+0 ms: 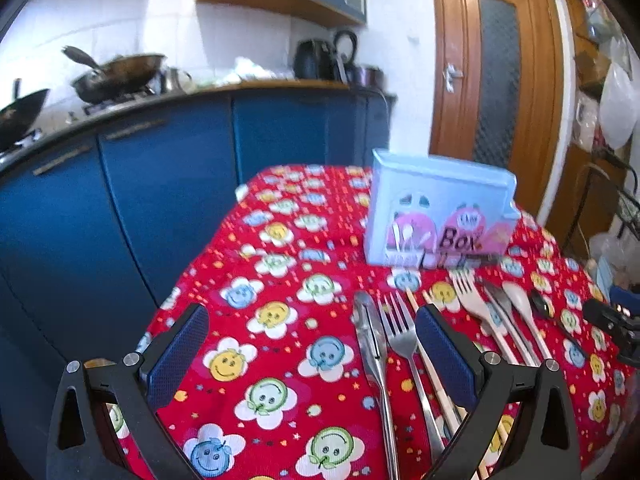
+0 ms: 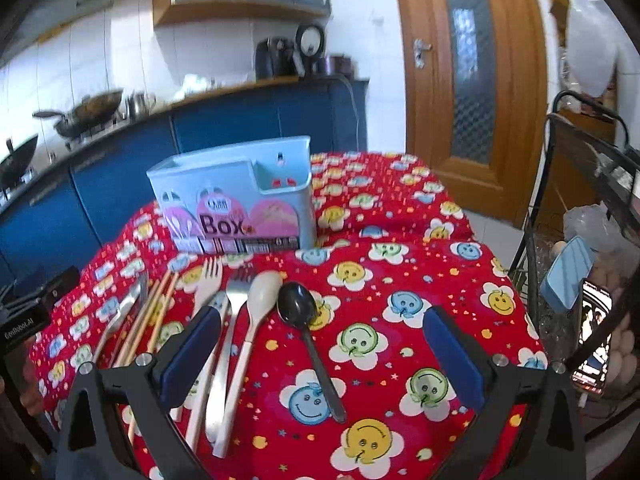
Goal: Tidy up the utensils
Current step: 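Grasp the silver knife with the left tool while the right tool grasps the black spoon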
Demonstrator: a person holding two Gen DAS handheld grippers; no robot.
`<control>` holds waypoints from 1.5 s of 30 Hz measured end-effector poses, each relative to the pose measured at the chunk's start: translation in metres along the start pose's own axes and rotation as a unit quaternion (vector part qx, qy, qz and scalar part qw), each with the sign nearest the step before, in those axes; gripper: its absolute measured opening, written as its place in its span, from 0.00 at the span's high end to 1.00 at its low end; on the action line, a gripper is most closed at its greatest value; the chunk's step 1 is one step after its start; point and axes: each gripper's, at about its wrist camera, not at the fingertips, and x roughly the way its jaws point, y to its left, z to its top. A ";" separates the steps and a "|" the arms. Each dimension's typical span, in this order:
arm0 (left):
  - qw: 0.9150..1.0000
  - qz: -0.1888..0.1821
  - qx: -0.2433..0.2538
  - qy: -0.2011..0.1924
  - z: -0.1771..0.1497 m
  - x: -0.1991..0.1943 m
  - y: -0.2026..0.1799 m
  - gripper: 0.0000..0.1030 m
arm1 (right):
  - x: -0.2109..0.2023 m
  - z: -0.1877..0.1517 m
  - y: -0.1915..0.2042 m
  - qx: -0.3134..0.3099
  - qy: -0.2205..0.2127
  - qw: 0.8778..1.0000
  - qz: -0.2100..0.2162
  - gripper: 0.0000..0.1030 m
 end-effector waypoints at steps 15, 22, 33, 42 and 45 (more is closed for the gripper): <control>0.976 -0.070 0.053 0.198 0.000 0.051 -0.011 0.32 | 0.045 0.018 0.006 -0.084 0.179 0.980 0.004 0.34; 0.965 -0.087 0.068 0.240 -0.003 0.063 -0.017 0.49 | 0.060 0.020 0.005 -0.091 0.225 0.970 0.017 0.52; 0.951 -0.098 0.096 0.278 0.004 0.076 -0.024 0.54 | 0.068 0.018 0.012 -0.095 0.226 0.969 0.018 0.62; 0.954 -0.104 0.079 0.270 0.008 0.077 -0.025 0.80 | 0.066 0.015 0.008 -0.045 0.187 0.981 0.017 0.92; 0.957 -0.108 0.066 0.261 0.007 0.075 -0.021 0.82 | 0.063 0.013 0.002 -0.021 0.172 0.984 0.029 0.92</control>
